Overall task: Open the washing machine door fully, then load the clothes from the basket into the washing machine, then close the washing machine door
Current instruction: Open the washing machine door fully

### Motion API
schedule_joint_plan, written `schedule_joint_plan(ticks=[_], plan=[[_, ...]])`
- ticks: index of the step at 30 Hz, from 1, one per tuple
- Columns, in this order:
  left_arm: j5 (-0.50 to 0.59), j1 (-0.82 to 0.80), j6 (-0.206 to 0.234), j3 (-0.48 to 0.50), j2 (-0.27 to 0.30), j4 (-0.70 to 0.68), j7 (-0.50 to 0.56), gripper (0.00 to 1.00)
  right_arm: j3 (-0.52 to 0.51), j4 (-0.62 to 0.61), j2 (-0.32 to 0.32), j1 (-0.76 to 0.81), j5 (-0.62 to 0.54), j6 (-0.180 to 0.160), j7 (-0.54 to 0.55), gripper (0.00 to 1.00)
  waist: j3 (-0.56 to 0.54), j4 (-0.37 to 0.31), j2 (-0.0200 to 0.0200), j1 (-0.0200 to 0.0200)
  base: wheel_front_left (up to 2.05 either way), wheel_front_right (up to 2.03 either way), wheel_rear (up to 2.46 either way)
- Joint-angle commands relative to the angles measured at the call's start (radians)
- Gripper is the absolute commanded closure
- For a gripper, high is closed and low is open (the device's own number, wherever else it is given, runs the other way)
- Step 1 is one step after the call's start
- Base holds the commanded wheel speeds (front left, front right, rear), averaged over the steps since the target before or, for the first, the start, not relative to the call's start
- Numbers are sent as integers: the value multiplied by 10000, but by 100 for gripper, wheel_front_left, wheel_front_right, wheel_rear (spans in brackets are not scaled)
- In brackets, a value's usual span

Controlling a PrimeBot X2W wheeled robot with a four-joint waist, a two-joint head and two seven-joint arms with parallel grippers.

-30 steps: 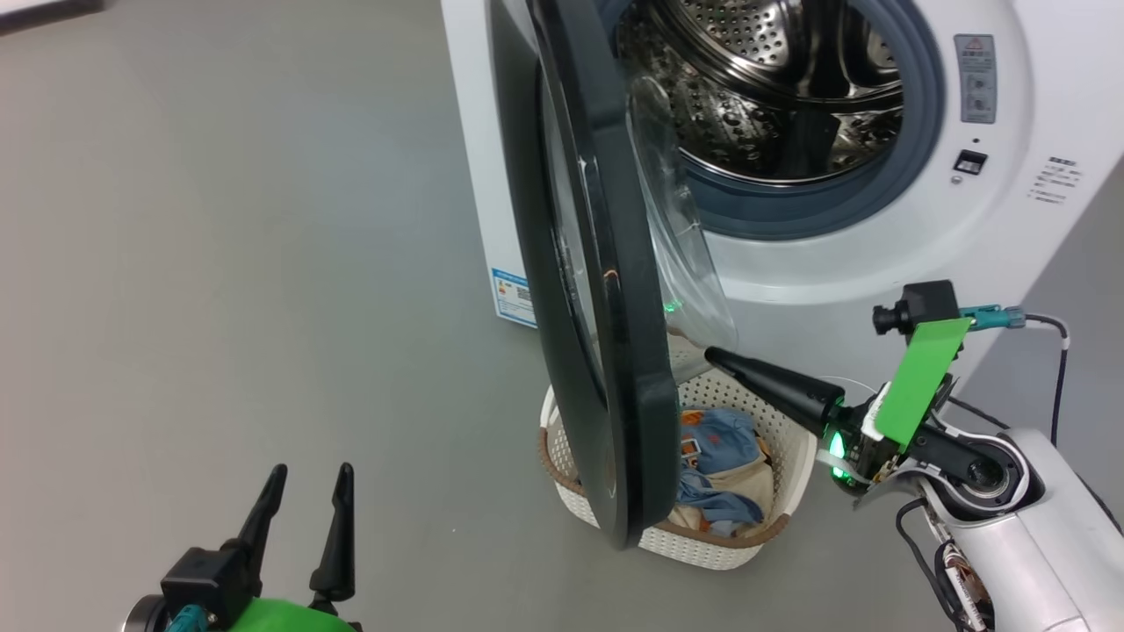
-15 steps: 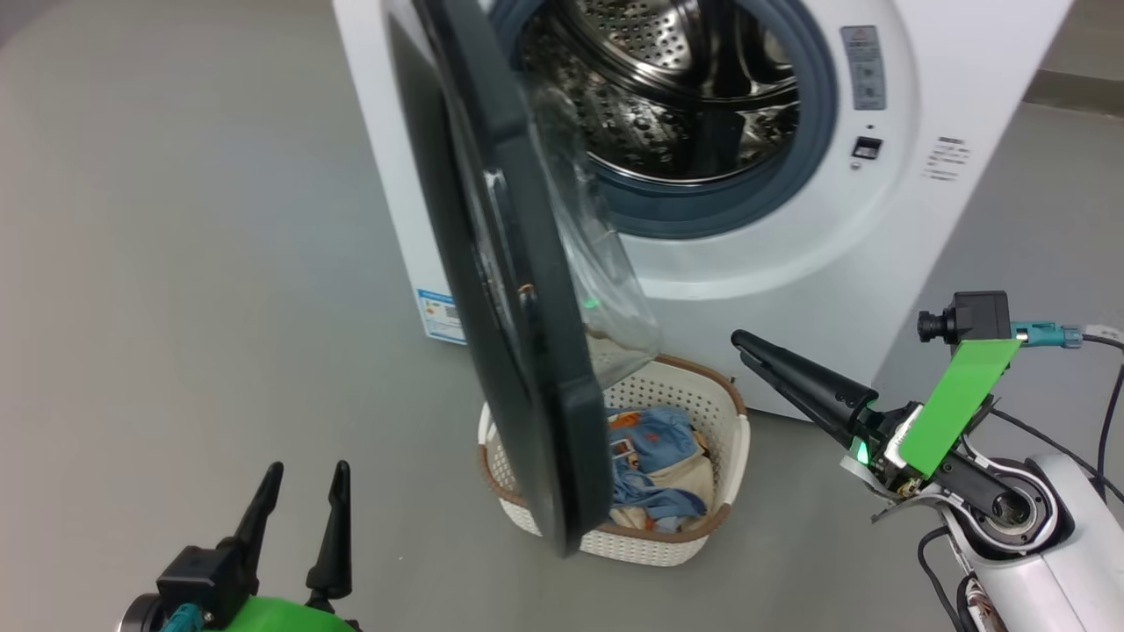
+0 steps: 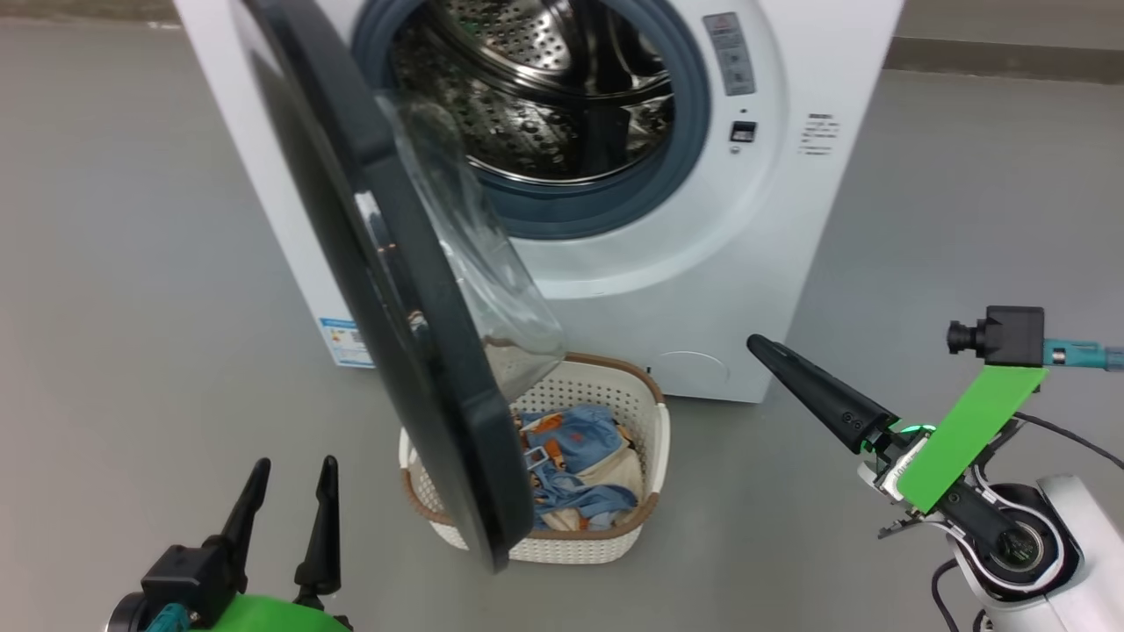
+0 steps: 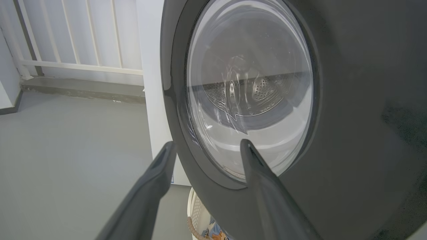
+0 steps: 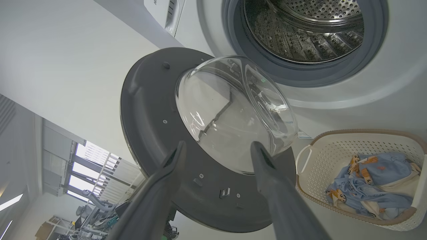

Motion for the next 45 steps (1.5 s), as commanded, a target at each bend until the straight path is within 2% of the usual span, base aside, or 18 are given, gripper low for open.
schedule_joint_plan(ticks=[1, 5, 16, 23, 26, 29, 35, 45], plan=[[85, -247, -16, 349, 133, -300, -82, 0, 128, -340, -179, 30, -268, 71, -170, 0, 20, -389, 0, 0, 0, 0, 0], [62, -223, 7, 384, 133, -397, -82, 0, 275, -491, -520, 249, -948, 71, -1060, 0, 49, -695, 0, 0, 0, 0, 0], [-155, -58, 142, 300, 132, -543, -82, 0, 659, -71, -1321, 1150, -3128, 71, -4492, 0, 45, -1137, 0, 0, 0, 0, 0], [-188, 38, 159, 283, 132, -570, -82, 0, 574, 466, -1463, 1887, -3627, 71, -6221, 0, 15, -1324, 0, 0, 0, 0, 0], [-201, 98, 176, 327, 132, -595, -82, 0, 573, 711, -1447, 2066, -3681, 71, -6504, 0, -2, -1454, 0, 0, 0, 0, 0], [-247, 128, 191, 403, 132, -619, -82, 0, 404, 1105, -1586, 2090, -4550, 71, -6742, 0, -6, -1548, 0, 0, 0, 0, 0], [-279, 198, 222, 358, 132, -689, -82, 0, -562, 1531, -1067, 2107, -6527, 71, -6872, 0, 16, -1632, 0, 0, 0, 0, 0], [-274, 156, 221, 258, 132, -662, -82, 0, -1186, 1542, -472, 2364, -7656, 71, -6877, 0, 28, -1576, 0, 0, 0, 0, 0]])
